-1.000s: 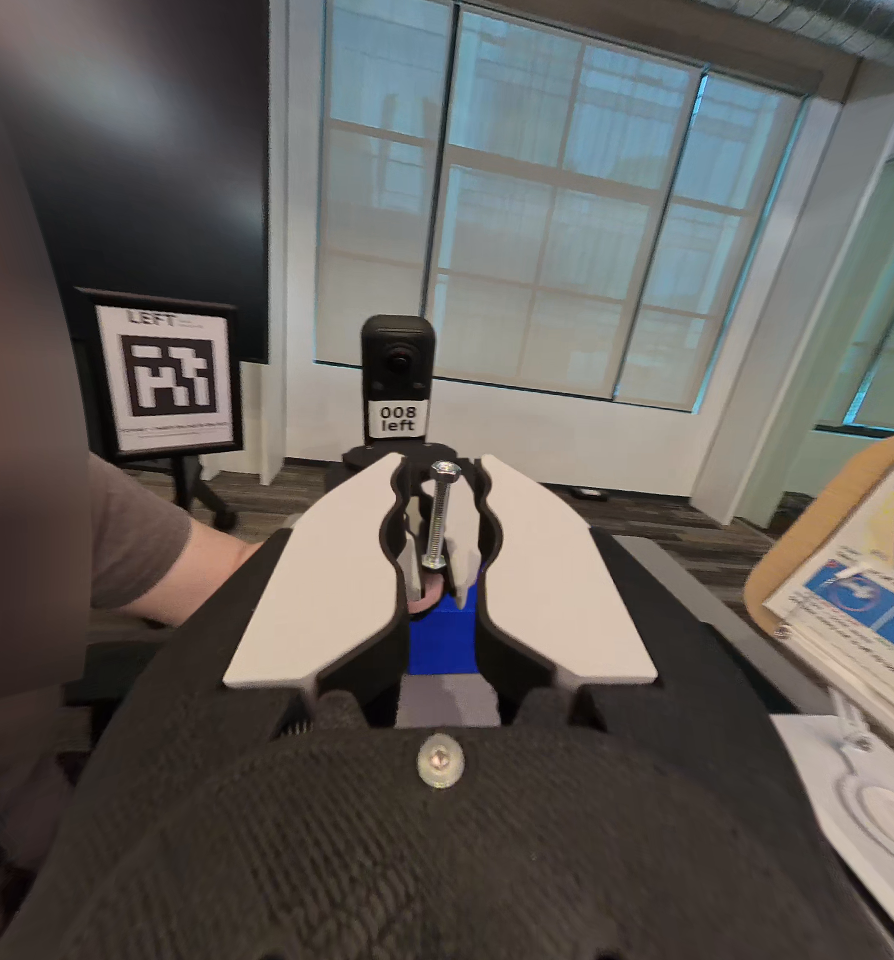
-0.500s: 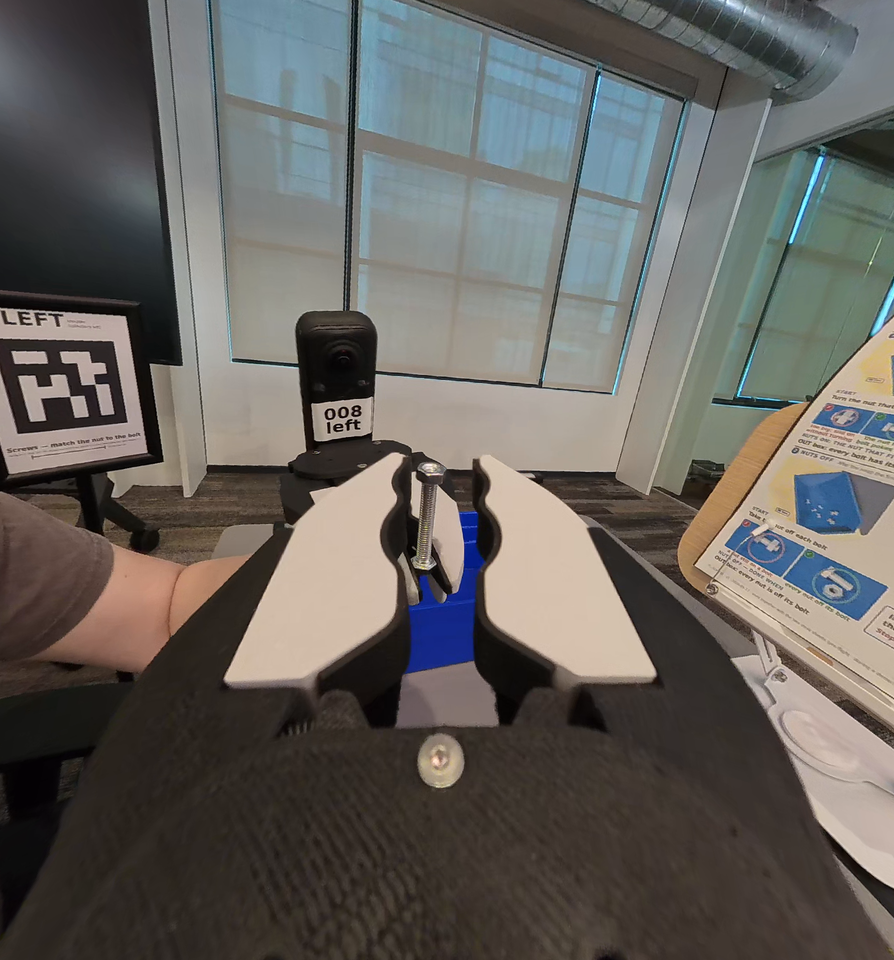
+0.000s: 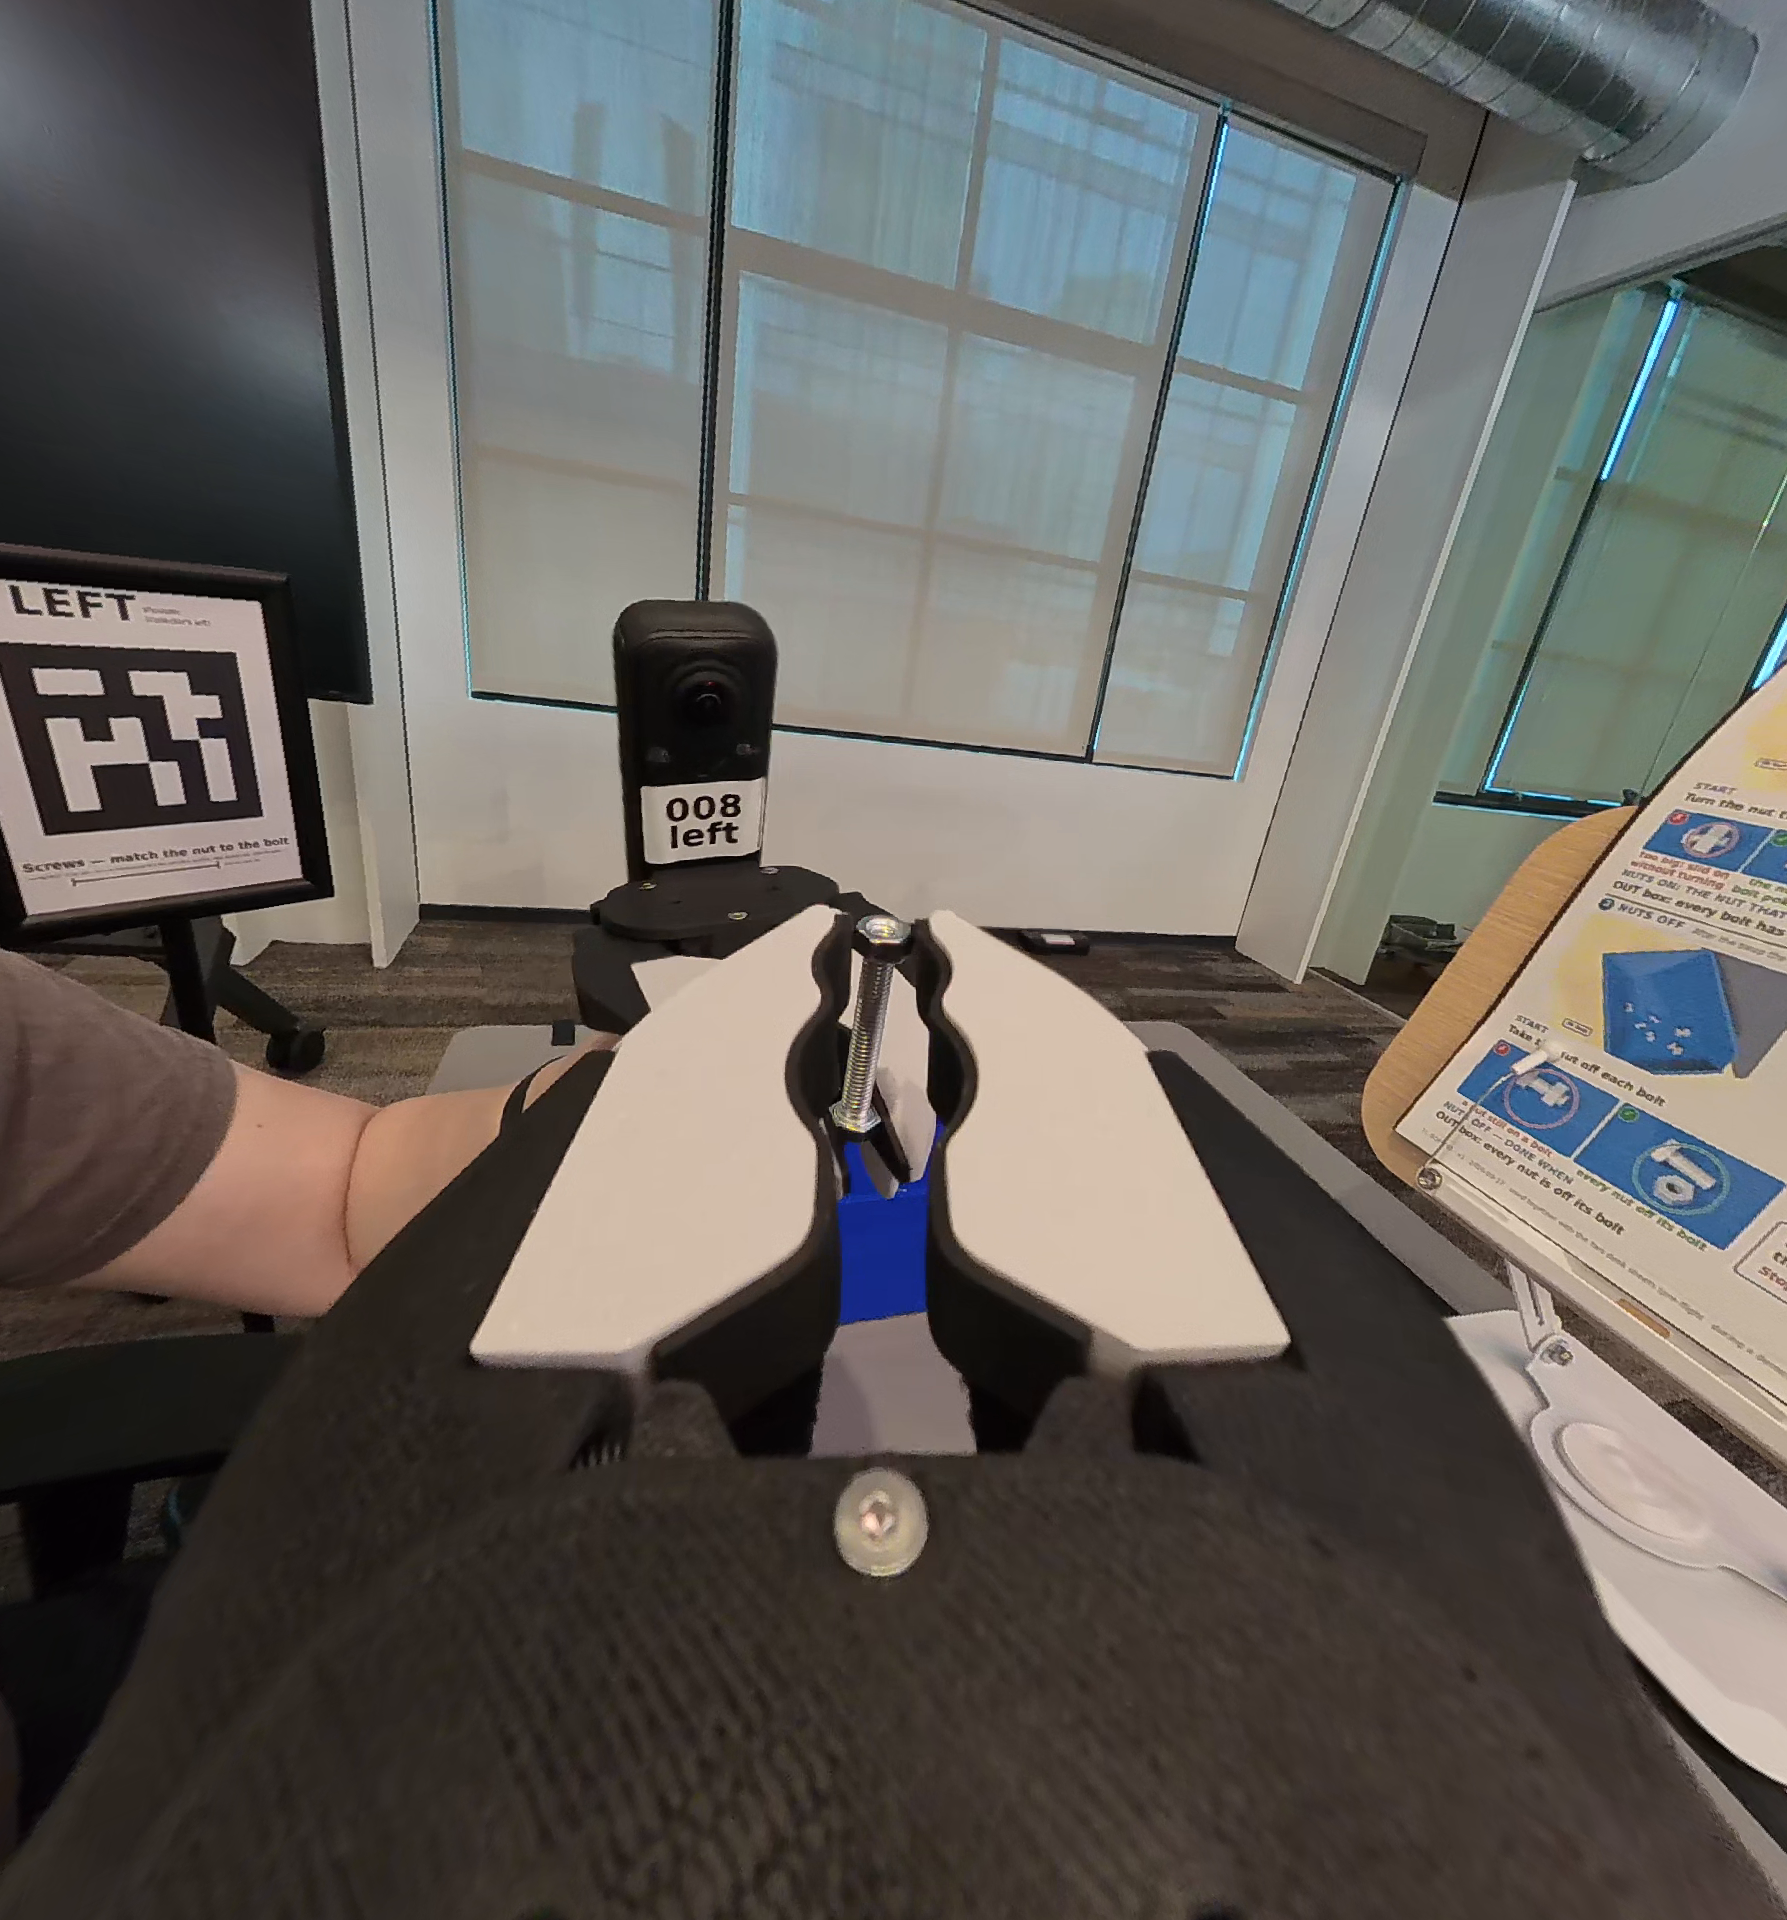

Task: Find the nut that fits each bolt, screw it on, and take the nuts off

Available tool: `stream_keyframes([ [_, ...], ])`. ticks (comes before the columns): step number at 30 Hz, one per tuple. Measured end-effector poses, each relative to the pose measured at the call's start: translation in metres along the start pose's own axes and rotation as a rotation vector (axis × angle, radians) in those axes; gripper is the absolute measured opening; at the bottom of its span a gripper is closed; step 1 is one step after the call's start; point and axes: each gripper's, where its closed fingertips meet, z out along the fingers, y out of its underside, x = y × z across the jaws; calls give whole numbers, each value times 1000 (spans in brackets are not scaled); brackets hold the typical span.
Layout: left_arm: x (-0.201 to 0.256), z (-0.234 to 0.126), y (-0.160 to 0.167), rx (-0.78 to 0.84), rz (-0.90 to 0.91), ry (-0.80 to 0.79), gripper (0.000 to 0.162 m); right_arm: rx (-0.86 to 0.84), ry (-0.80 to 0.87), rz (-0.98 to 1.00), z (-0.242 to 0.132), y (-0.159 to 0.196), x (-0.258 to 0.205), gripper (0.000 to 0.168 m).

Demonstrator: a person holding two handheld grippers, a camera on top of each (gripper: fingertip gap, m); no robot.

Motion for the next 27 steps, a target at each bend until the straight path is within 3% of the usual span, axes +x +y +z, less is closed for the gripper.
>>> stream_keyframes([
  [5,12,0,-1,4,-36,94,10,-13,-122,22,-3,-1,-10,12],
  [17,80,-2,4,-6,-165,587,10,66,-825,302,-34,-2,-65,12],
  [22,96,-5,7,-19,-220,710,10,99,-942,323,-40,0,-77,12],
  [27,97,-3,9,-26,-200,697,10,103,-936,295,-39,1,-80,12],
])
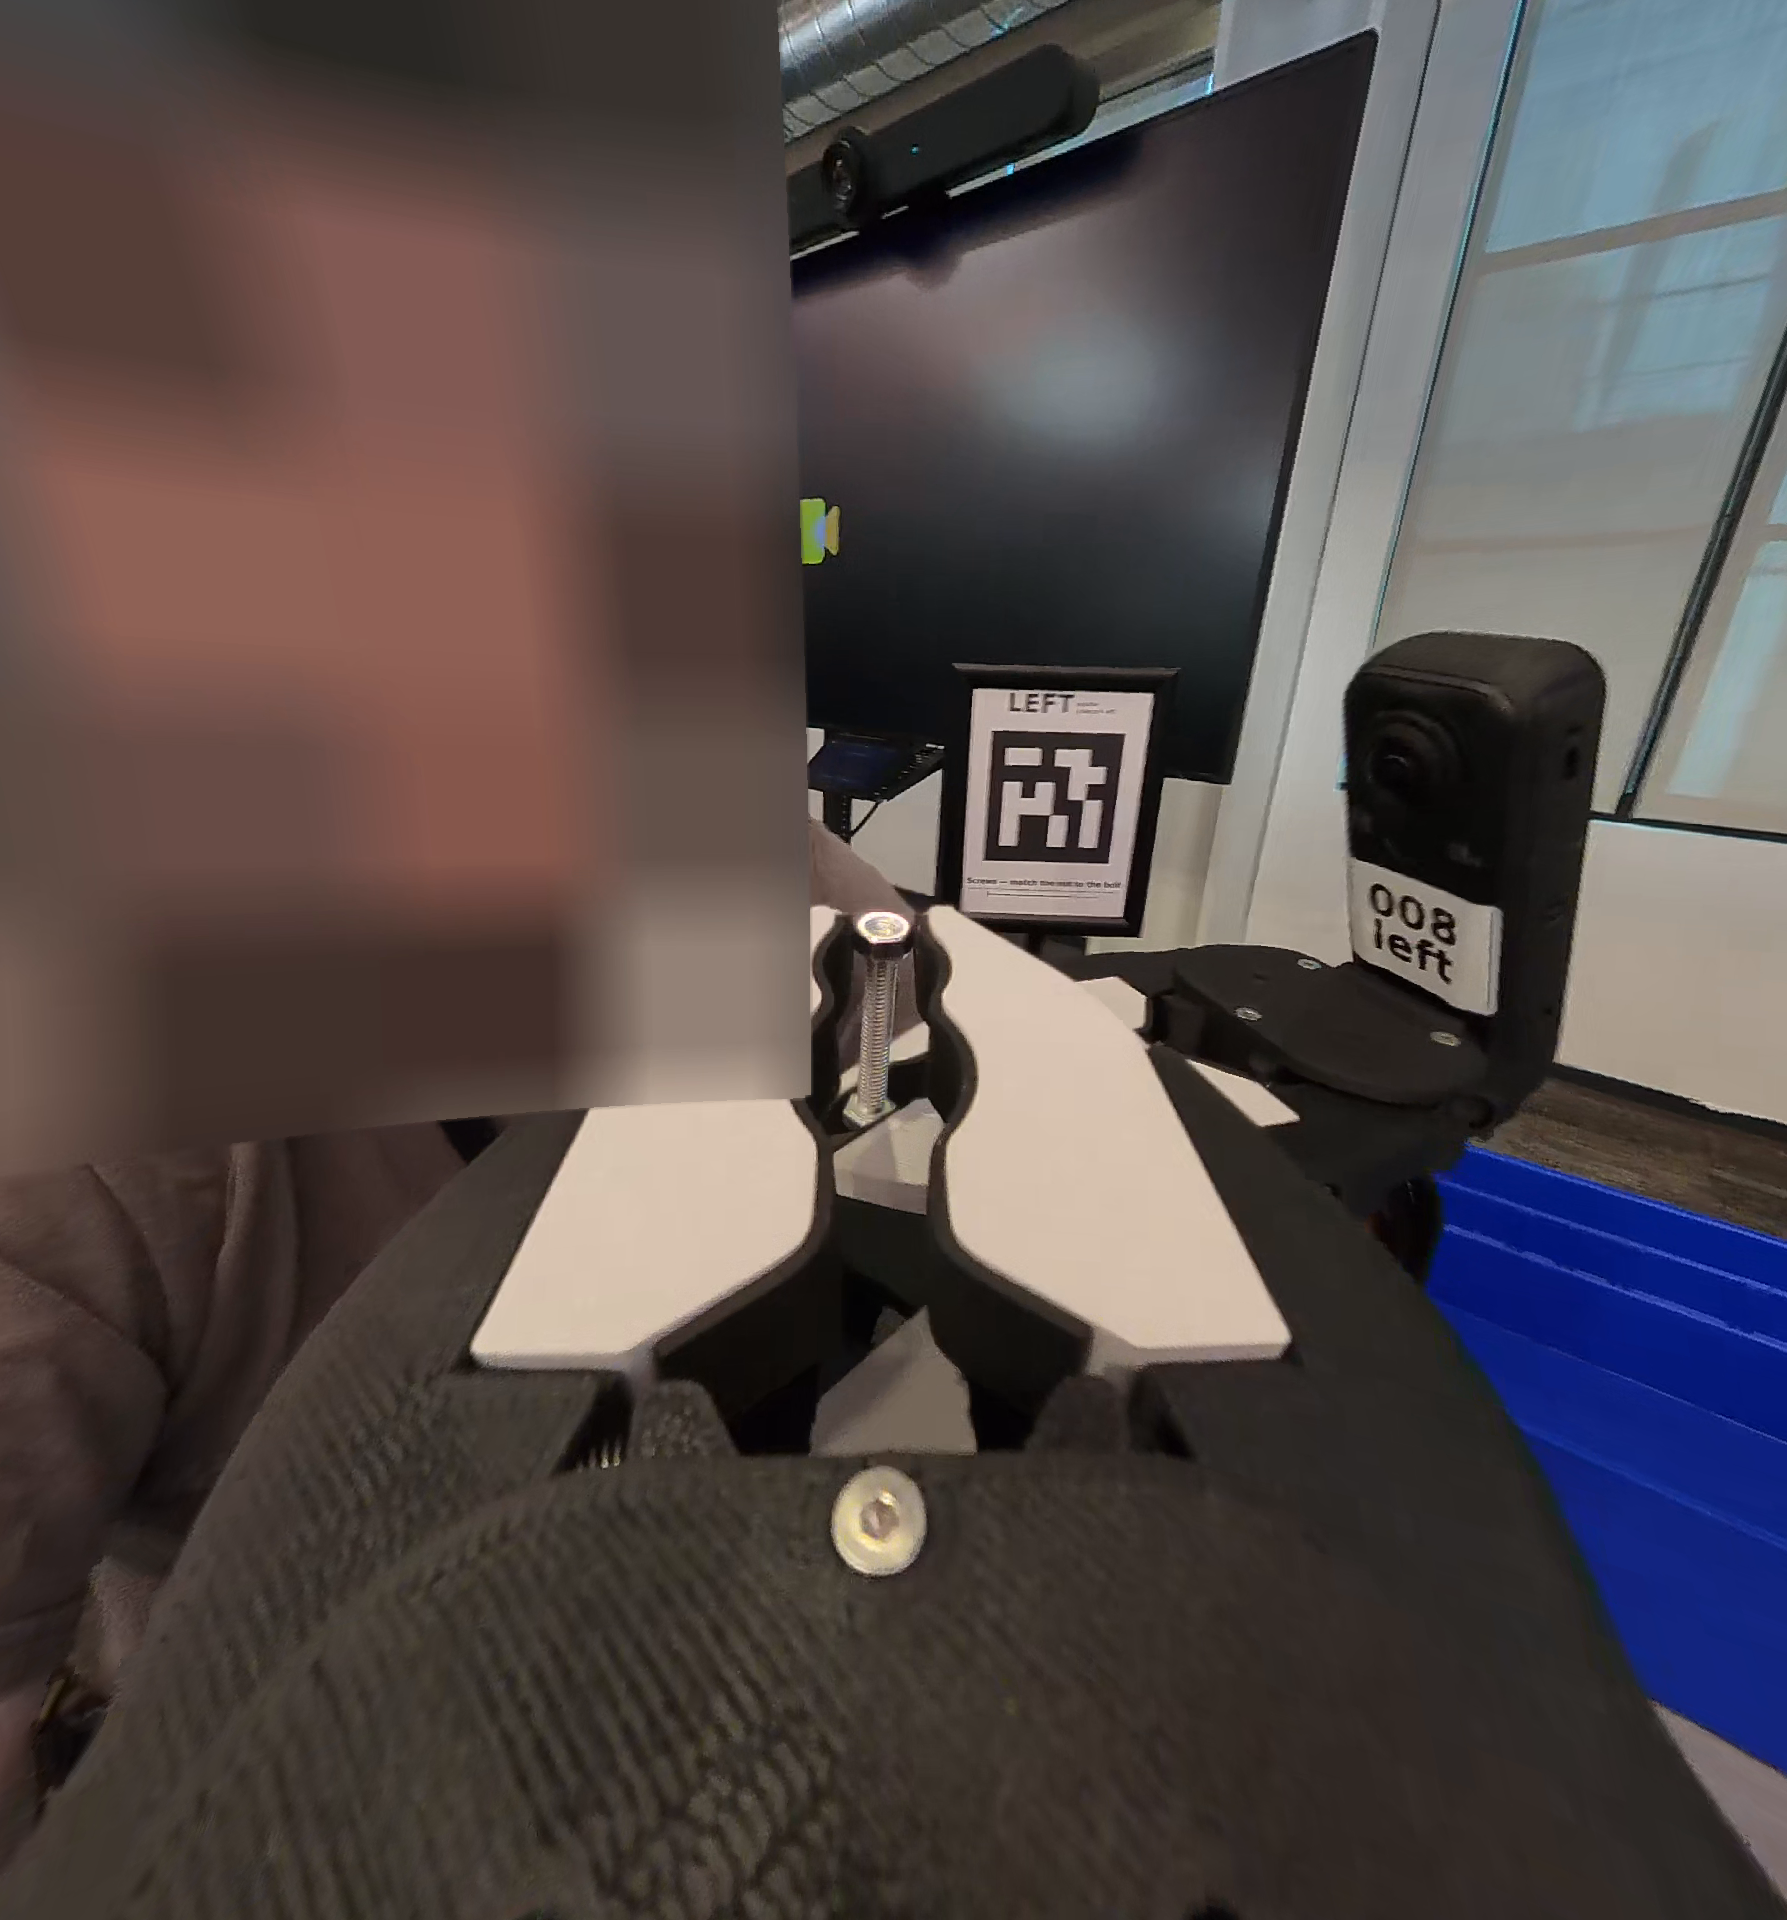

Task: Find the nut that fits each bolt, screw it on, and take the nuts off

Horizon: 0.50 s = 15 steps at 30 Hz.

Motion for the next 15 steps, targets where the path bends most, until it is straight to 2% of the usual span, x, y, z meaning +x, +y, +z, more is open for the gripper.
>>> stream_keyframes([
  [2,-2,-3,-3,12,6,-20,10,1,42,-29,-2,-3,3,15],
  [4,-5,-7,-8,35,21,-53,10,7,122,-52,-6,-8,11,36],
  [8,-25,-23,-22,78,89,-241,10,76,333,-166,-21,-31,27,35],
  [13,-67,-61,-32,45,245,-688,10,29,734,-322,-39,-41,58,33],
  [15,-67,-63,-33,42,257,-716,10,-30,844,-373,-37,-36,66,32],
])
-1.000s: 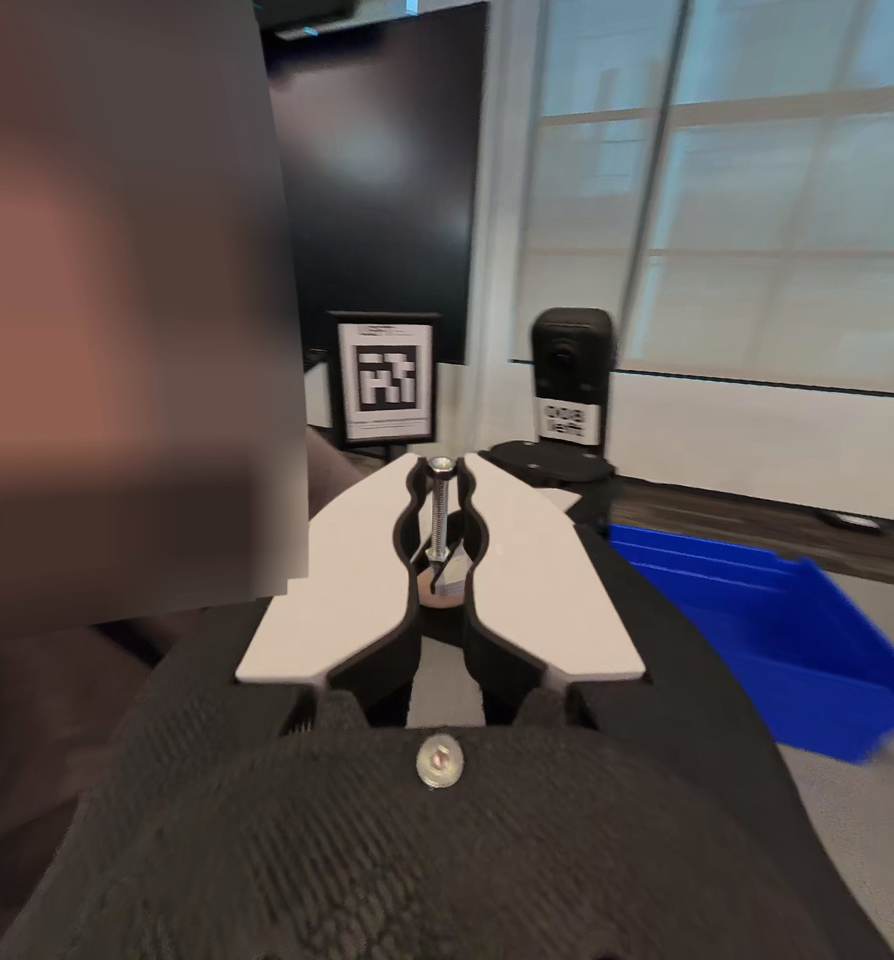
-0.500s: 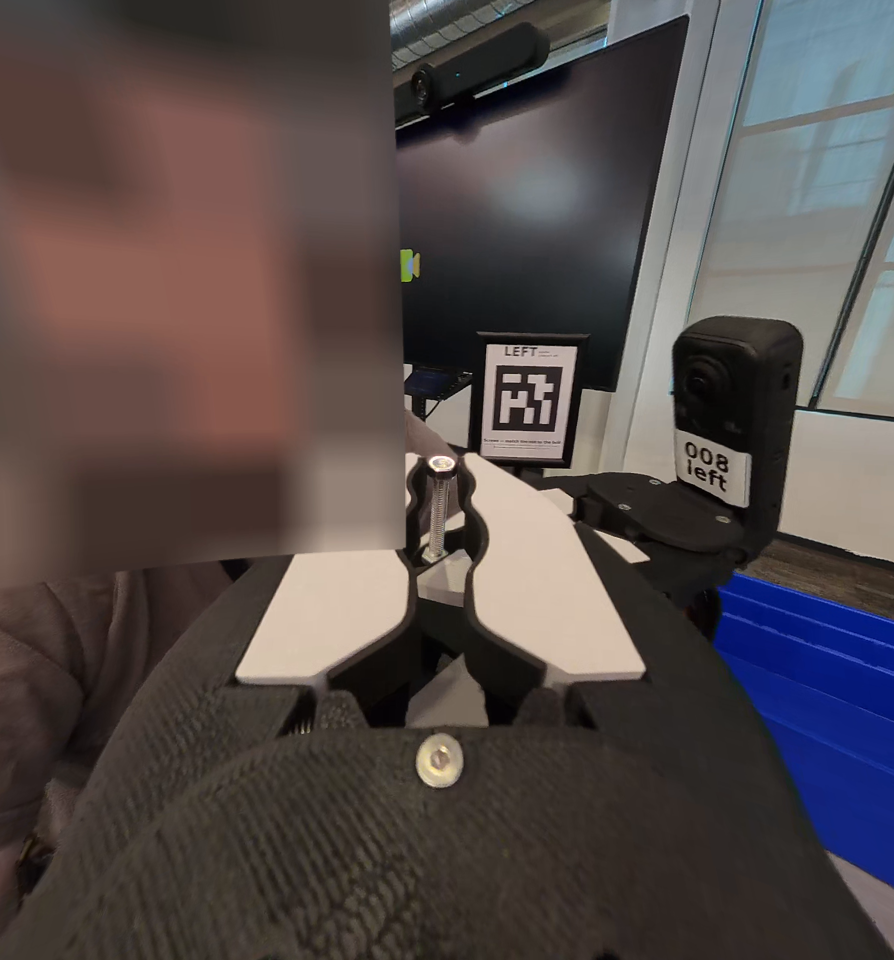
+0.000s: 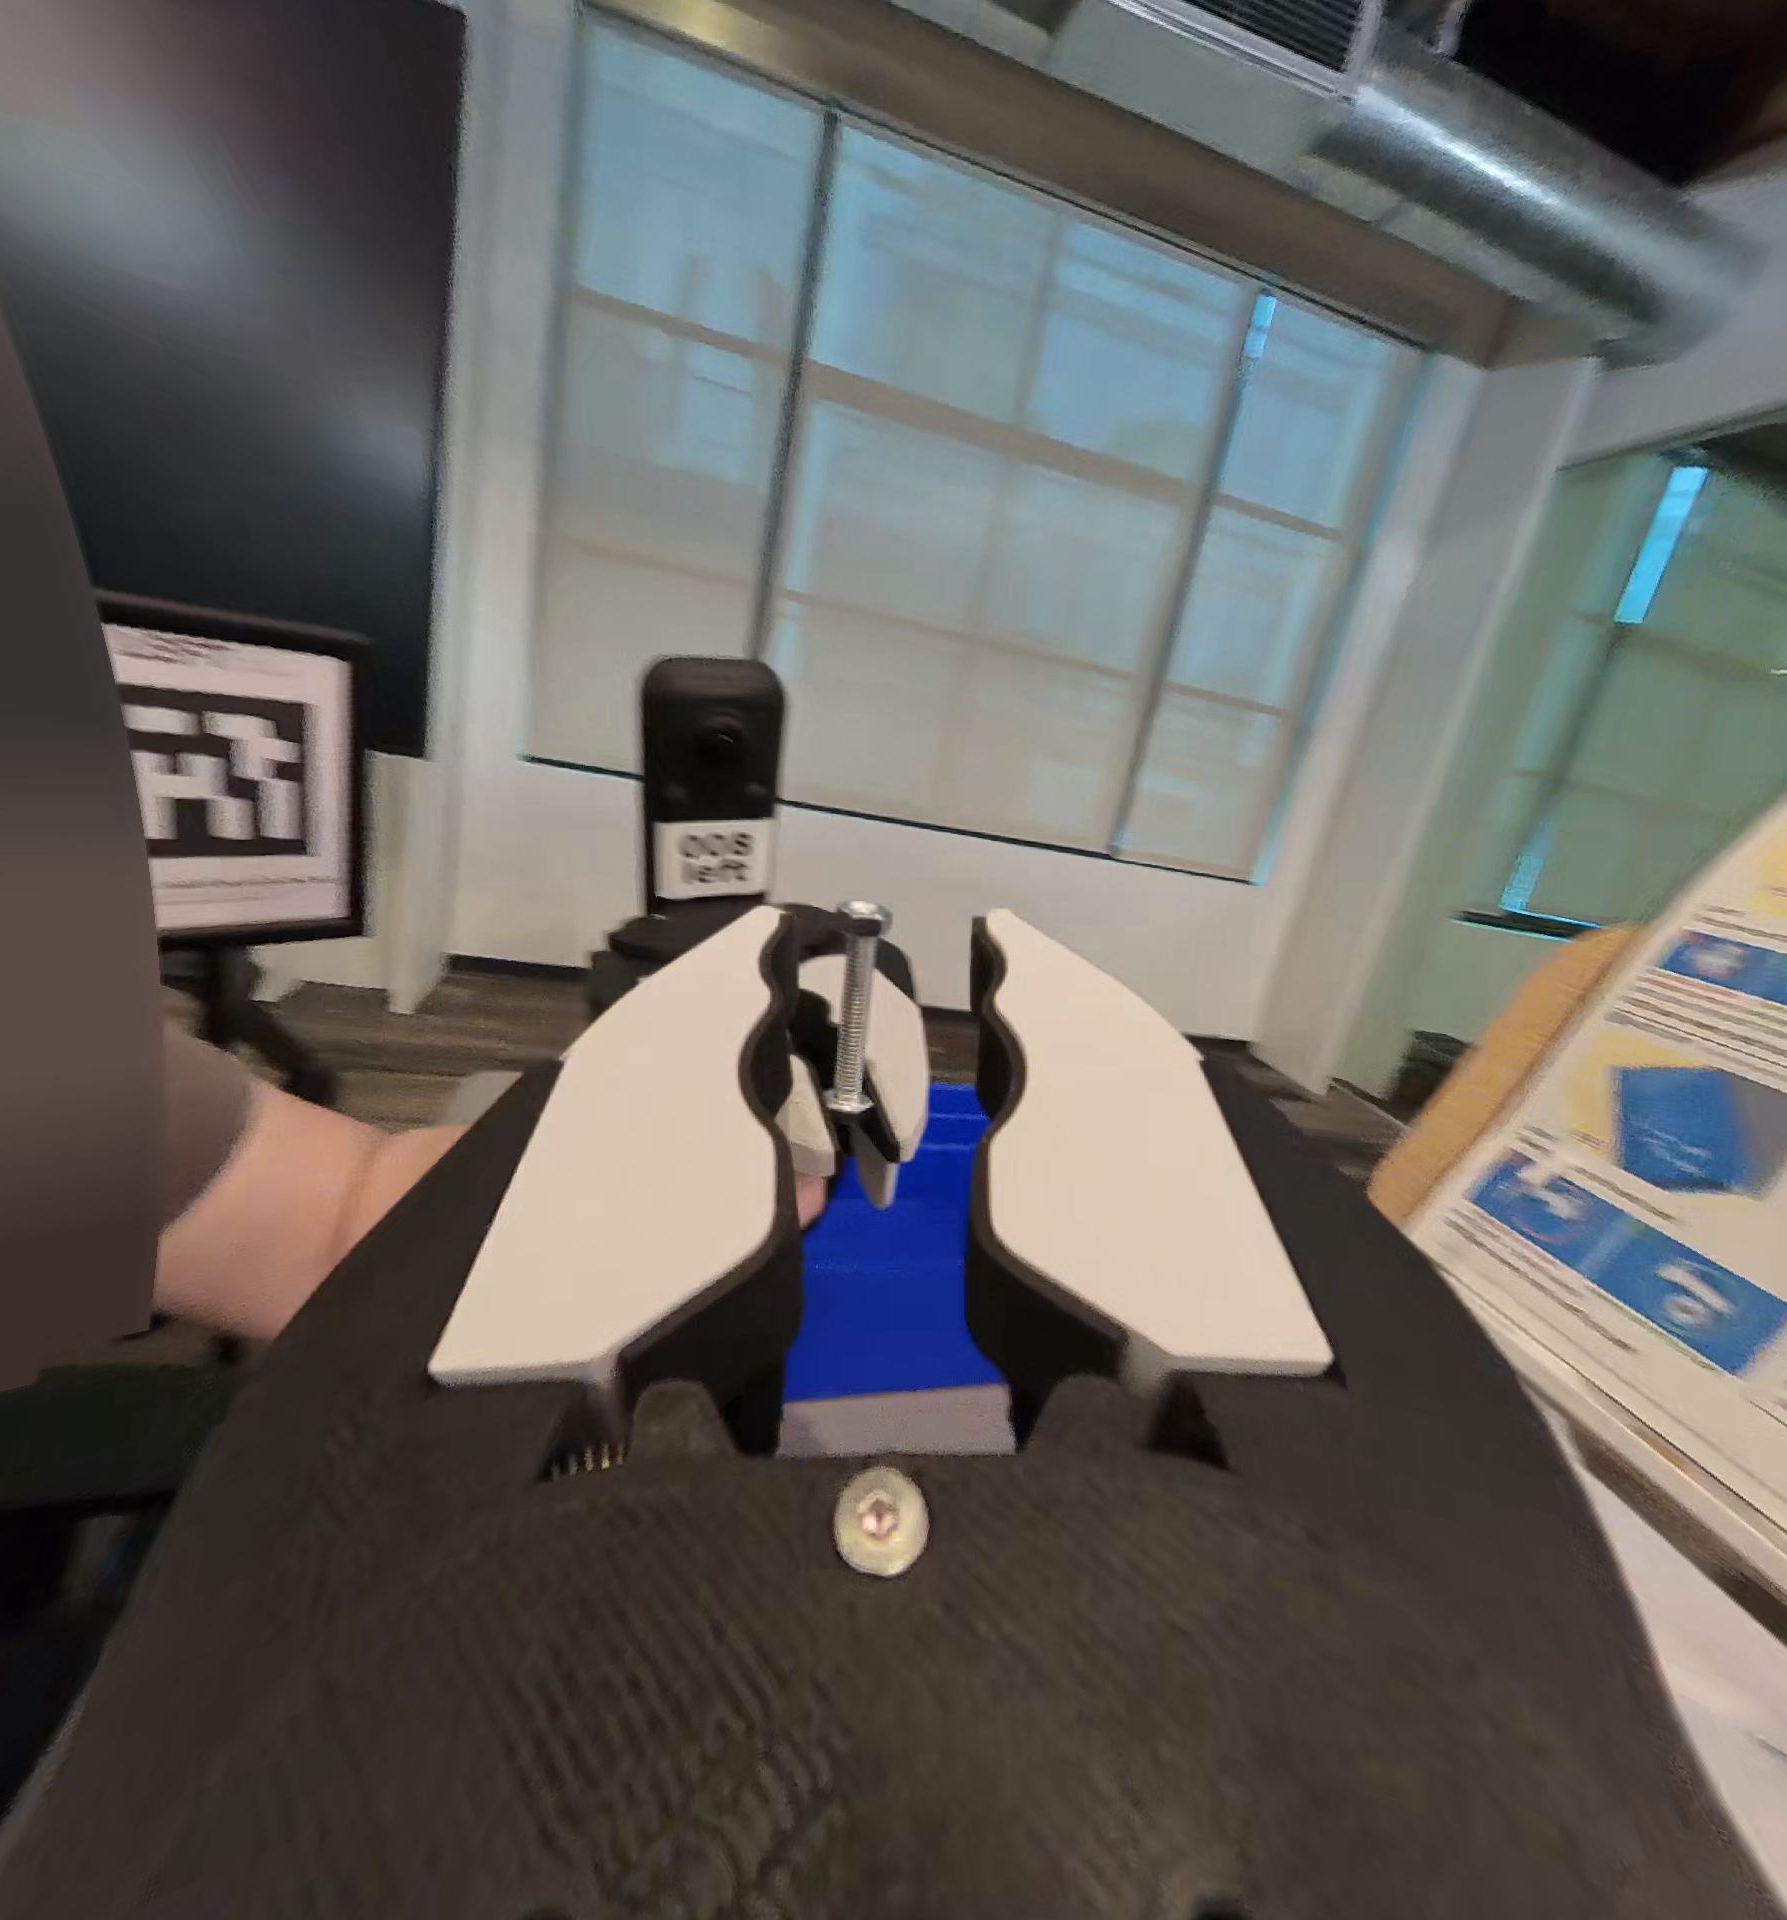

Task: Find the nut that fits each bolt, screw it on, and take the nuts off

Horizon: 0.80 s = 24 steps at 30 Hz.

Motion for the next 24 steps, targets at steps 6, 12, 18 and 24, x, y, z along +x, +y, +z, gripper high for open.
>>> stream_keyframes([
  [6,-5,1,4,-24,-3,-40,10,-20,181,-128,6,1,-1,25],
  [12,-5,3,6,-34,12,-50,10,-68,232,-121,6,5,3,24],
  [18,-6,4,8,-32,6,-55,10,-90,233,-86,7,10,6,20],
  [24,-5,4,7,-30,-1,-50,10,-103,229,-82,7,12,7,13],
])
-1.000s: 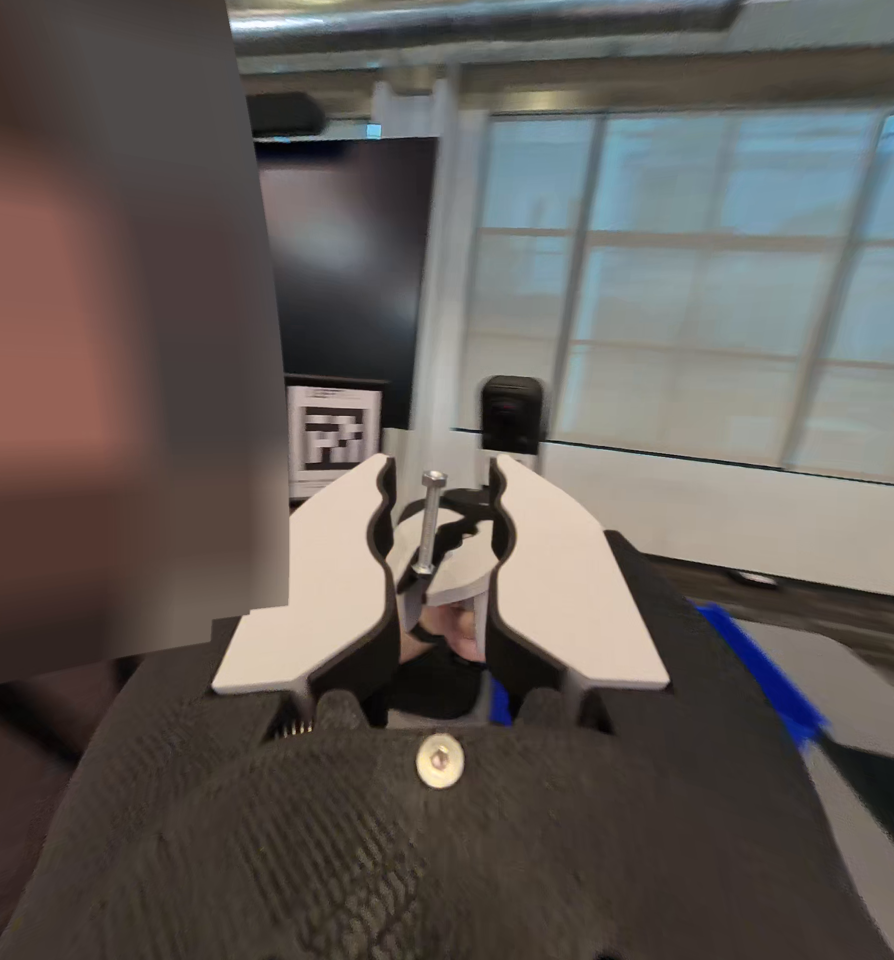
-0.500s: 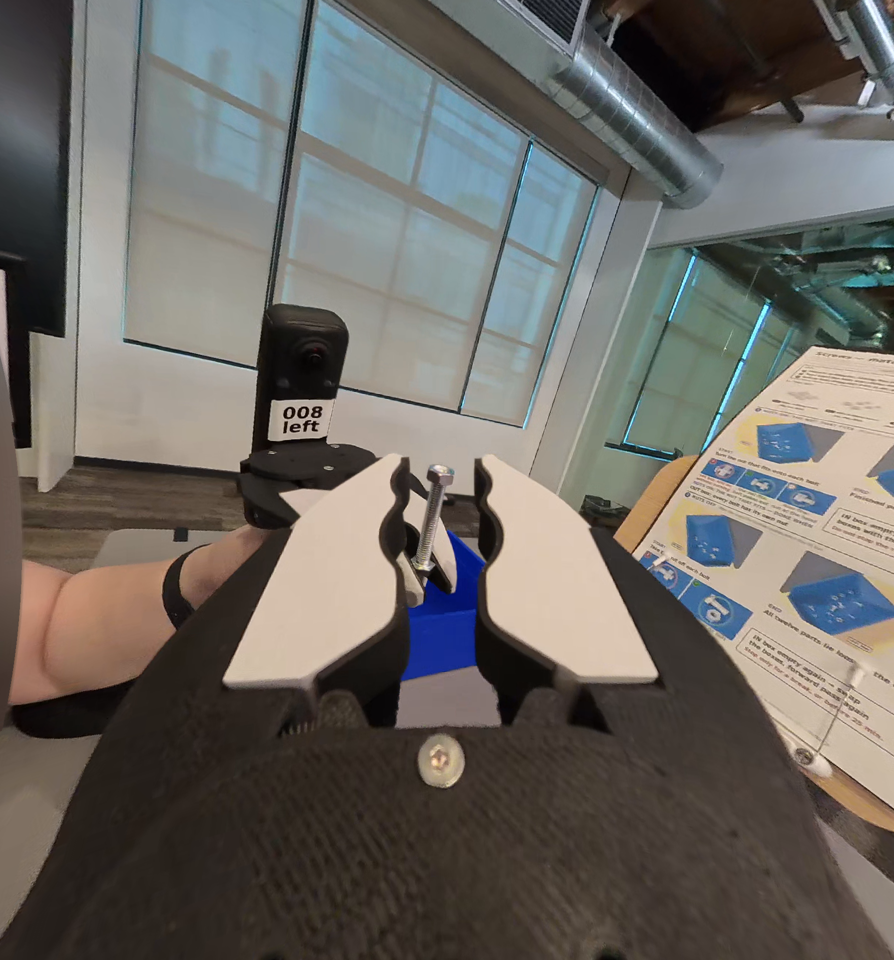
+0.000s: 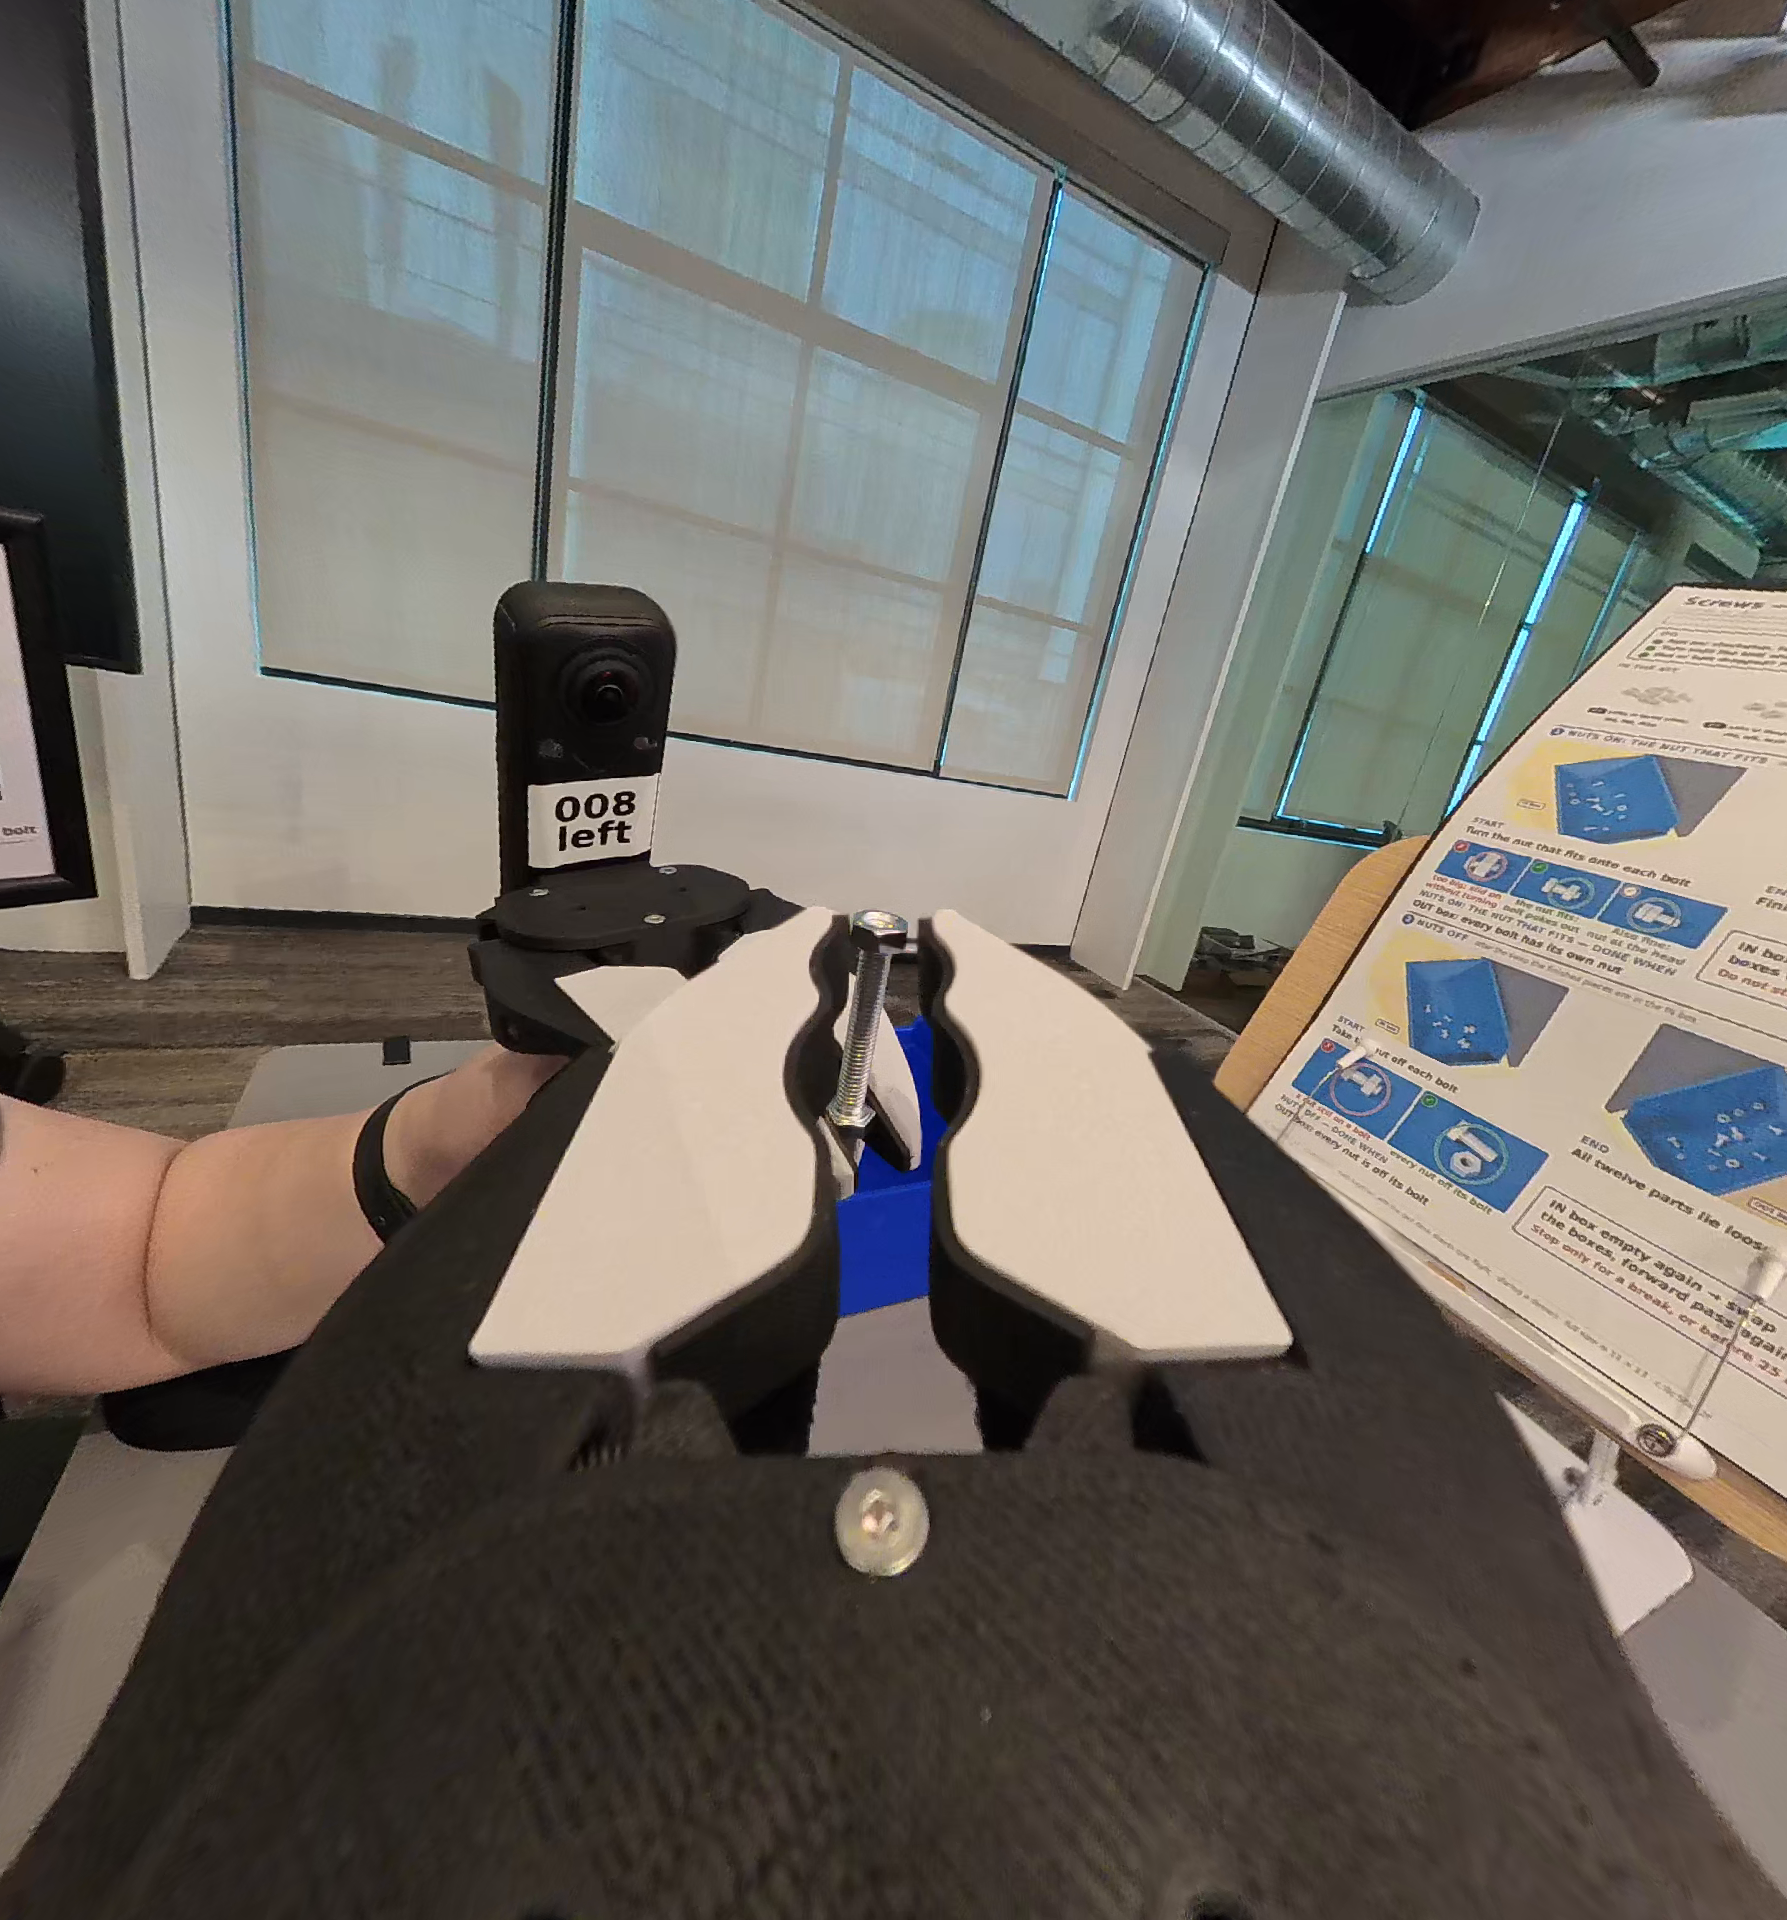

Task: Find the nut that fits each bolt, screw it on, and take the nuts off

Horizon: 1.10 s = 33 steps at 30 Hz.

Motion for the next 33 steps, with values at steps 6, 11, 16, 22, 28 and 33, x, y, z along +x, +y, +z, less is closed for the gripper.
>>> stream_keyframes([
  [6,4,0,0,-7,-3,28,10,-4,-46,-6,-1,0,-3,11],
  [11,28,-2,-3,-2,-57,216,10,32,-316,69,-8,-6,-23,11],
  [16,72,-4,-1,-25,-102,488,10,139,-772,241,-35,-11,-52,11],
  [22,103,-10,3,-43,-213,724,10,193,-1081,402,-55,-11,-72,11],
  [28,111,-14,0,-34,-272,811,10,259,-1177,473,-61,-14,-77,11],
  [33,107,-8,4,-46,-219,738,10,252,-1156,481,-57,-11,-75,11],
])
